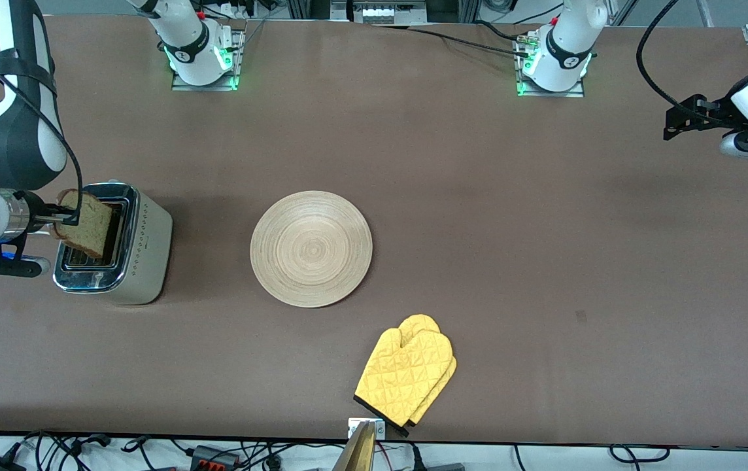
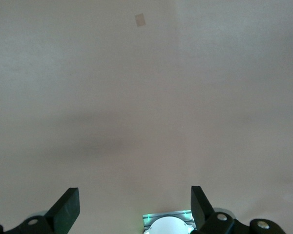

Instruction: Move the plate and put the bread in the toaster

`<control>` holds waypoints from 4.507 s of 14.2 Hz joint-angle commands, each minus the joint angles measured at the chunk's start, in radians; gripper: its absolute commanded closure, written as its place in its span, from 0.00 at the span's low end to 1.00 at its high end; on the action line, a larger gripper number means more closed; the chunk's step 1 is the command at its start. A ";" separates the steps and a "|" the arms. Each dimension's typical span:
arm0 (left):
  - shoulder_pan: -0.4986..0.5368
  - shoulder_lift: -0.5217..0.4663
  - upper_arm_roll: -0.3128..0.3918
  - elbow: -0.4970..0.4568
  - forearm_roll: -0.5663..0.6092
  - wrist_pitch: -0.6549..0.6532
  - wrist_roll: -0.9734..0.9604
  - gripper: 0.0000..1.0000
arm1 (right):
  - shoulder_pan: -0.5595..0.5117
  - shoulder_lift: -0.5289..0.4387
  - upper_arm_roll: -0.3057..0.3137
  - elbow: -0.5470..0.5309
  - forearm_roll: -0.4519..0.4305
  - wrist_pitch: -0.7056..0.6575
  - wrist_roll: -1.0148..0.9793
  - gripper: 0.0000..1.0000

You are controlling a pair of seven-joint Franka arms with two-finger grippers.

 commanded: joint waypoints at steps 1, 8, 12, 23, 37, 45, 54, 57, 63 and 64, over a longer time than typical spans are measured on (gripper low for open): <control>-0.011 -0.012 0.011 -0.011 -0.003 0.006 -0.012 0.00 | 0.005 -0.005 0.006 -0.004 0.014 -0.052 0.005 1.00; -0.006 0.041 0.023 0.031 -0.025 0.023 -0.077 0.00 | -0.002 -0.002 0.011 -0.004 0.016 -0.057 -0.009 1.00; -0.008 0.041 0.010 0.038 -0.023 -0.004 -0.210 0.00 | -0.006 0.018 0.009 -0.004 0.016 -0.016 -0.010 1.00; -0.018 0.058 -0.003 0.037 -0.072 0.006 -0.223 0.00 | -0.017 0.067 0.008 -0.017 0.017 0.043 -0.066 1.00; -0.006 0.059 -0.003 0.037 -0.071 -0.027 -0.237 0.00 | -0.018 -0.020 -0.001 0.150 0.143 0.029 -0.079 0.00; -0.012 0.059 -0.004 0.038 -0.071 -0.024 -0.242 0.00 | -0.037 -0.106 -0.003 0.159 0.189 0.076 -0.096 0.00; -0.012 0.059 -0.004 0.038 -0.071 -0.027 -0.242 0.00 | -0.074 -0.391 0.002 -0.285 0.212 0.277 -0.129 0.00; -0.012 0.059 -0.004 0.038 -0.071 -0.027 -0.242 0.00 | -0.075 -0.491 0.002 -0.413 0.208 0.296 -0.133 0.00; -0.012 0.059 -0.004 0.038 -0.069 -0.027 -0.240 0.00 | -0.077 -0.520 -0.012 -0.424 0.220 0.225 -0.150 0.00; -0.011 0.061 -0.003 0.038 -0.069 -0.027 -0.240 0.00 | -0.075 -0.520 -0.013 -0.427 0.220 0.236 -0.150 0.00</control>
